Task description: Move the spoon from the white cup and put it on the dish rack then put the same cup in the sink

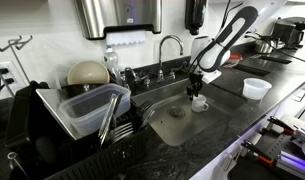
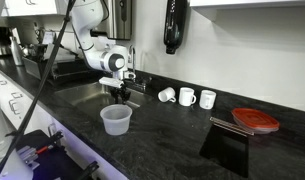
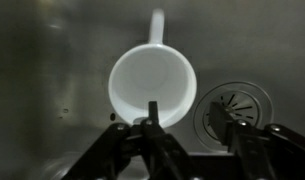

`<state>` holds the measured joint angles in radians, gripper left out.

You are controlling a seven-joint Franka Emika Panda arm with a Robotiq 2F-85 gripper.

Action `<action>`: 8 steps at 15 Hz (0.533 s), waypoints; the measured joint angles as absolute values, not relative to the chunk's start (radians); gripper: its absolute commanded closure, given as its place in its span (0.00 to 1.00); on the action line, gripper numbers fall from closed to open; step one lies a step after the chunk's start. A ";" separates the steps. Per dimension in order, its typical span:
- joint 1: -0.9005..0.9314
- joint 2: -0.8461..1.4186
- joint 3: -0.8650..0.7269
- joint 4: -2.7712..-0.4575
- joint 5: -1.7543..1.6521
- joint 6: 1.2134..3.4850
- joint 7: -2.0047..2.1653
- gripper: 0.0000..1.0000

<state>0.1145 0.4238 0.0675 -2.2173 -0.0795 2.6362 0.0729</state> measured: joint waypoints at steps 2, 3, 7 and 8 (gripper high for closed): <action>0.114 0.379 0.053 -2.229 -0.082 2.633 0.073 0.01; 0.114 0.347 0.046 -2.241 -0.083 2.632 0.073 0.00; 0.110 0.216 0.041 -2.301 -0.083 2.613 0.072 0.00; 0.111 0.229 0.041 -2.300 -0.083 2.615 0.072 0.00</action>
